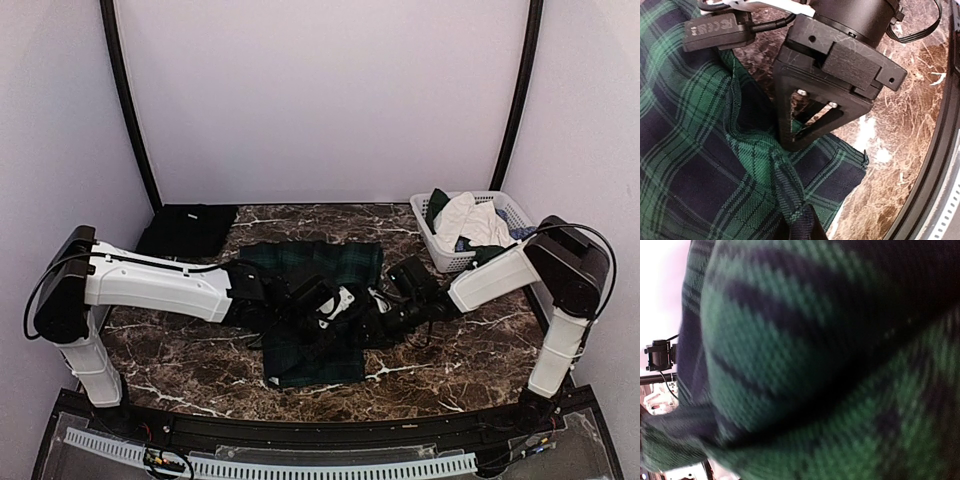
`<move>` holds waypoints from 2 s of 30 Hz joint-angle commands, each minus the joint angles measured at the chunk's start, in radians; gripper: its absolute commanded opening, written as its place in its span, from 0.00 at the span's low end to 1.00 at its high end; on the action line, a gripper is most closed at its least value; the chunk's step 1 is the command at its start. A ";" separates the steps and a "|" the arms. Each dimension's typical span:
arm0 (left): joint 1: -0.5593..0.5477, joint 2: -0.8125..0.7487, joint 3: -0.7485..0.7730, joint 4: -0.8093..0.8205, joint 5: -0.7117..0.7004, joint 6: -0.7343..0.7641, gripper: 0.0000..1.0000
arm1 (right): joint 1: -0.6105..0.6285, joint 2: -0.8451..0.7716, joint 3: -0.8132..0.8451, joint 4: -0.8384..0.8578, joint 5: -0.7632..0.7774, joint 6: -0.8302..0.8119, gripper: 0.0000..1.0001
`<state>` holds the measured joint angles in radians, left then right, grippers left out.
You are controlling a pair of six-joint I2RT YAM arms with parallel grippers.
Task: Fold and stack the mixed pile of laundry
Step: Smooth out the rectangle-folded skirt at the center of the board.
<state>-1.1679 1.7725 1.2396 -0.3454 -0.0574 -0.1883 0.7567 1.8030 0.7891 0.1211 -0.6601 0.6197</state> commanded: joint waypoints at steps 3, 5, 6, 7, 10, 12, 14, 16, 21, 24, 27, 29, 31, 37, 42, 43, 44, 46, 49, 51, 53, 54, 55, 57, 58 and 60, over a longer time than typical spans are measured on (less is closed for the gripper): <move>0.045 -0.040 -0.087 0.129 0.192 -0.073 0.25 | 0.018 0.000 -0.005 0.034 -0.013 0.011 0.29; 0.048 -0.071 -0.108 0.123 0.168 -0.066 0.44 | 0.018 -0.018 -0.016 0.025 -0.005 0.010 0.31; 0.048 -0.083 -0.113 0.118 0.156 -0.060 0.50 | 0.017 -0.025 -0.018 0.017 -0.002 0.008 0.31; 0.048 -0.106 -0.125 0.104 0.128 -0.047 0.52 | 0.018 -0.029 -0.021 0.014 -0.002 0.008 0.31; 0.034 -0.134 -0.137 0.052 0.040 -0.004 0.54 | 0.018 -0.037 -0.028 0.011 -0.005 0.008 0.30; 0.022 -0.140 -0.147 0.018 0.005 0.026 0.58 | 0.018 -0.042 -0.034 0.008 -0.003 0.006 0.29; 0.012 -0.143 -0.164 0.007 -0.013 0.050 0.64 | 0.018 -0.040 -0.037 0.005 -0.003 0.005 0.29; 0.001 -0.139 -0.177 0.002 -0.038 0.072 0.68 | 0.018 -0.041 -0.041 0.006 -0.003 0.005 0.29; -0.010 -0.131 -0.178 -0.028 -0.116 0.087 0.72 | 0.018 -0.046 -0.042 0.002 -0.006 0.002 0.29; -0.017 -0.108 -0.175 -0.037 -0.221 0.100 0.72 | 0.018 -0.044 -0.042 0.002 -0.008 -0.001 0.29; -0.027 -0.088 -0.164 -0.002 -0.278 0.096 0.69 | 0.018 -0.033 -0.041 0.012 -0.019 0.001 0.27; -0.033 -0.074 -0.156 0.041 -0.302 0.093 0.68 | 0.018 -0.027 -0.045 0.035 -0.033 0.010 0.25; -0.037 -0.056 -0.147 0.096 -0.324 0.088 0.68 | 0.018 -0.021 -0.048 0.050 -0.041 0.017 0.21; -0.066 0.006 -0.102 0.236 -0.358 0.093 0.66 | 0.018 -0.007 -0.059 0.084 -0.059 0.031 0.13; -0.121 0.008 -0.124 0.309 -0.277 0.163 0.66 | 0.018 -0.013 -0.063 0.105 -0.073 0.044 0.08; -0.122 0.010 -0.137 0.314 -0.244 0.167 0.66 | 0.018 -0.015 -0.064 0.107 -0.074 0.045 0.08; -0.123 0.012 -0.145 0.328 -0.233 0.168 0.66 | 0.018 -0.018 -0.065 0.108 -0.077 0.048 0.07; -0.124 0.031 -0.167 0.354 -0.207 0.169 0.66 | 0.017 -0.023 -0.074 0.128 -0.086 0.061 0.06; -0.123 0.088 -0.197 0.419 -0.177 0.153 0.65 | 0.018 -0.031 -0.091 0.162 -0.099 0.082 0.06; -0.119 0.123 -0.211 0.447 -0.155 0.134 0.64 | 0.018 -0.041 -0.097 0.149 -0.100 0.081 0.12; -0.115 0.131 -0.228 0.469 -0.131 0.112 0.63 | 0.018 -0.067 -0.104 0.110 -0.081 0.070 0.18; -0.114 0.127 -0.245 0.479 -0.111 0.106 0.63 | 0.018 -0.081 -0.104 0.079 -0.065 0.057 0.20; -0.113 0.111 -0.251 0.490 -0.097 0.100 0.63 | 0.017 -0.100 -0.102 0.036 -0.046 0.038 0.23; -0.113 0.083 -0.258 0.486 -0.051 0.100 0.63 | 0.013 -0.145 -0.094 -0.044 0.001 0.008 0.30; -0.113 0.058 -0.265 0.485 -0.010 0.101 0.63 | 0.011 -0.179 -0.090 -0.080 0.014 -0.010 0.32; -0.114 0.012 -0.282 0.491 0.041 0.102 0.65 | 0.001 -0.236 -0.083 -0.151 0.045 -0.034 0.38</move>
<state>-1.2789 1.8870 0.9962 0.1356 -0.1616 -0.0715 0.7650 1.6810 0.6937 0.1051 -0.6792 0.6518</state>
